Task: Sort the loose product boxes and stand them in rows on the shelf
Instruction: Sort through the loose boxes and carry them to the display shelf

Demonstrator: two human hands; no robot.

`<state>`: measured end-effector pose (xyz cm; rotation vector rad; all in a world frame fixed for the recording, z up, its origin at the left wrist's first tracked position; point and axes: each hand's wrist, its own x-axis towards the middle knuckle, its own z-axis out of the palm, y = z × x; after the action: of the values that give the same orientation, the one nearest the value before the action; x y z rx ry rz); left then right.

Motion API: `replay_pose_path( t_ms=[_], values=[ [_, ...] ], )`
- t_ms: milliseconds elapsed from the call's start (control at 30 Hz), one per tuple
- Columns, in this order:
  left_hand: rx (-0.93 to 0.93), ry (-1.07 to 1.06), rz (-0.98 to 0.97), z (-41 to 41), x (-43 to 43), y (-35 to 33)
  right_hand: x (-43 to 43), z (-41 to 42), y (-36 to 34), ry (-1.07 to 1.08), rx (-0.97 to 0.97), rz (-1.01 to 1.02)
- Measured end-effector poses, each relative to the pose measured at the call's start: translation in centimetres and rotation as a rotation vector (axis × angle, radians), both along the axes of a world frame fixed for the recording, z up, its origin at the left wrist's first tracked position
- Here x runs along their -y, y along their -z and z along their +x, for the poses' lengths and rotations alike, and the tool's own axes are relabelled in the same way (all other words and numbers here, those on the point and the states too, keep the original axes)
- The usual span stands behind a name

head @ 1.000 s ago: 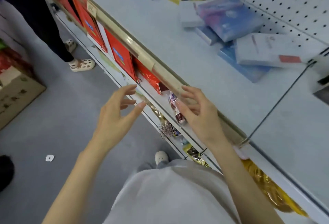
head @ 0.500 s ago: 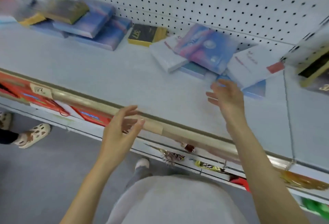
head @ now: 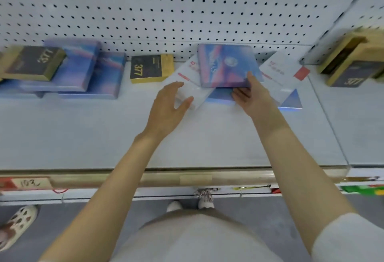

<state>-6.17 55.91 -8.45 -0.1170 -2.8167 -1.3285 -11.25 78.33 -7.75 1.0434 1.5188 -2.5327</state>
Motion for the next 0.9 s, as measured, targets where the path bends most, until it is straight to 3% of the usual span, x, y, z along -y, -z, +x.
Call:
replay_pose_path(
  t_ms=[167, 400, 500, 600, 667, 767, 900],
  values=[
    [-0.061, 0.208, -0.456, -1.3, 0.4, 2.7, 0.3, 0.1, 0.0, 0.058, -0.034, -0.127],
    [-0.115, 0.219, -0.503, 2.2, 1.7, 3.6, -2.7, 4.6, 1.0, -0.117, -0.143, 0.024],
    [-0.091, 0.157, -0.366, 5.4, 0.8, 3.1, -4.2, 6.7, 0.9, -0.152, -0.152, 0.004],
    [-0.054, -0.127, -0.049, 4.9, 1.3, 2.1, -4.8, 8.0, 1.0, -0.121, -0.095, -0.002],
    [0.095, -0.294, 0.102, 2.3, 2.0, 1.2, -4.6, 8.3, 0.9, -0.084, -0.071, -0.021],
    [0.361, -0.260, 0.166, -1.6, 1.9, 0.0, -3.3, 8.3, 0.8, -0.025, -0.081, -0.080],
    [0.434, -0.305, 0.353, -2.7, 1.1, 0.3, -0.6, 9.3, 1.2, 0.027, -0.050, -0.159]
  ],
)
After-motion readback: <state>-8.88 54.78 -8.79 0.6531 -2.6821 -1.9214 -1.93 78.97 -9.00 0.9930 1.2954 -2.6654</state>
